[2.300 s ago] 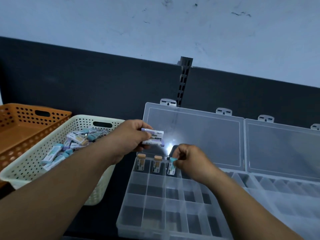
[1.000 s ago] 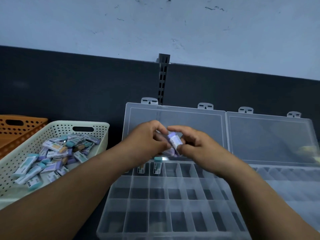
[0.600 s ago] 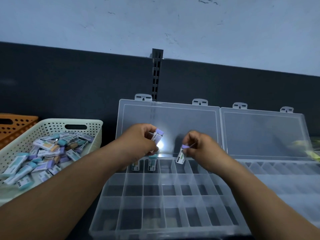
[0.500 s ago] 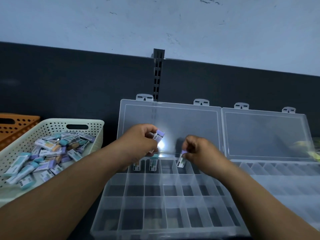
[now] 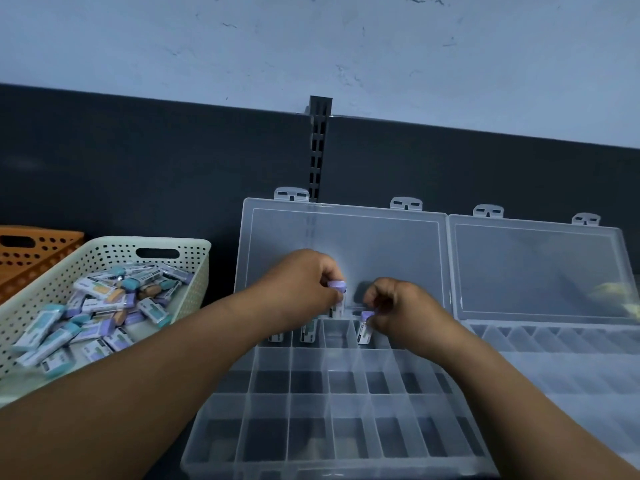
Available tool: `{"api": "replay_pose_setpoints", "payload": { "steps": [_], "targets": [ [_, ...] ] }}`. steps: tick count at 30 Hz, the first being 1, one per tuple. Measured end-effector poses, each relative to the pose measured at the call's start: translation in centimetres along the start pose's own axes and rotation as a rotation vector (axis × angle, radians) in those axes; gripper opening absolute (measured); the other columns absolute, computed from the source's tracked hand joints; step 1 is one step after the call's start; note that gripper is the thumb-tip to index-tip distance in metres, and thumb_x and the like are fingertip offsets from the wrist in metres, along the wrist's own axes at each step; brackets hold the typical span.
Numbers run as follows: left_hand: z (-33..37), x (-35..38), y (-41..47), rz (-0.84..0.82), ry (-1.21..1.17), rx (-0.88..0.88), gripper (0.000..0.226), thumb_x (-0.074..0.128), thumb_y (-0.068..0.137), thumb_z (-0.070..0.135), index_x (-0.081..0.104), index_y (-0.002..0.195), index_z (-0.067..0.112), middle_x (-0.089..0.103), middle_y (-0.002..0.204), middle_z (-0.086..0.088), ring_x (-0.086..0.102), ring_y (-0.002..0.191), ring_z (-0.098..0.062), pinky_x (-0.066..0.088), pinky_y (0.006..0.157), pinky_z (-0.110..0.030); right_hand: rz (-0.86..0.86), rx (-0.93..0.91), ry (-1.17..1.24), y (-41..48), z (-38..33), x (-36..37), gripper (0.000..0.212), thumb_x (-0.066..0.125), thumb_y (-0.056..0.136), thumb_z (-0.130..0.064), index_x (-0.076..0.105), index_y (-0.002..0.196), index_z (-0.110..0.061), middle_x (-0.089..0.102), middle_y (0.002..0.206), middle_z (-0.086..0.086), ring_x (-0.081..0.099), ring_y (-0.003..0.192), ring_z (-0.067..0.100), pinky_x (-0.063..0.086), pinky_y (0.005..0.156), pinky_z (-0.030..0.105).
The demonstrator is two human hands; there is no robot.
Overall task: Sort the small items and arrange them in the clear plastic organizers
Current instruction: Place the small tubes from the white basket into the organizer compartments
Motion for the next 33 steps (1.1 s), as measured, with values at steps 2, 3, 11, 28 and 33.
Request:
{"api": "replay_pose_setpoints", "payload": {
  "steps": [2,3,11,28,33],
  "targets": [
    [0.1,0.6,0.5,0.002,0.107,0.025,0.008,0.066,0.085,0.023,0.068,0.077,0.022,0.071,0.08,0.007,0.065,0.083,-0.013,0.052,0.084,-0.035,-0.005,0.008,0.014,-0.1,0.1,-0.1,0.016,0.075,0.077,-0.008,0.062,0.085,-0.012,0.055,0.067,-0.016,0.049,0.057,-0.002,0.039,0.055,0.007],
    [0.2,0.9,0.6,0.01,0.192,0.039,0.009,0.064,0.085,0.025,0.067,0.077,0.023,0.071,0.081,0.009,0.064,0.086,-0.012,0.049,0.088,-0.035,-0.012,0.011,0.019,-0.1,0.2,-0.1,0.016,0.075,0.077,-0.008,0.062,0.084,-0.013,0.055,0.068,-0.015,0.048,0.058,-0.001,0.039,0.055,0.008],
    [-0.7,3.6,1.7,-0.018,0.653,0.093,0.012,0.058,0.088,0.029,0.068,0.094,0.03,0.066,0.101,0.007,0.051,0.107,-0.02,0.028,0.087,-0.033,-0.052,0.034,-0.01,-0.2,0.6,0.4,0.015,0.072,0.08,-0.014,0.059,0.08,-0.021,0.059,0.072,-0.008,0.053,0.066,0.009,0.046,0.061,0.023],
    [-2.0,-1.7,-0.1,0.076,0.428,0.112,0.043,0.069,0.082,0.034,0.059,0.124,0.028,0.056,0.117,0.007,0.05,0.113,-0.016,0.039,0.095,-0.028,-0.044,-0.075,0.037,1.0,-4.7,-1.0,0.009,0.072,0.084,-0.015,0.063,0.087,-0.015,0.064,0.077,-0.01,0.062,0.076,0.012,0.05,0.07,0.02],
    [-6.0,-9.7,-3.2,0.213,0.368,0.005,0.039,0.073,0.08,0.031,0.063,0.117,0.025,0.055,0.103,0.008,0.057,0.097,-0.012,0.046,0.088,-0.028,-0.1,-0.236,-0.028,3.2,-11.8,2.1,0.014,0.07,0.084,-0.017,0.058,0.081,-0.025,0.065,0.081,-0.003,0.064,0.082,0.02,0.054,0.08,0.038]
  ]
}}
Point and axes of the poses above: each hand's wrist, its own y-axis towards the middle knuckle, its own x-axis out of the palm, z = x × y, the point moved 7 cm from there along y, towards the middle knuckle
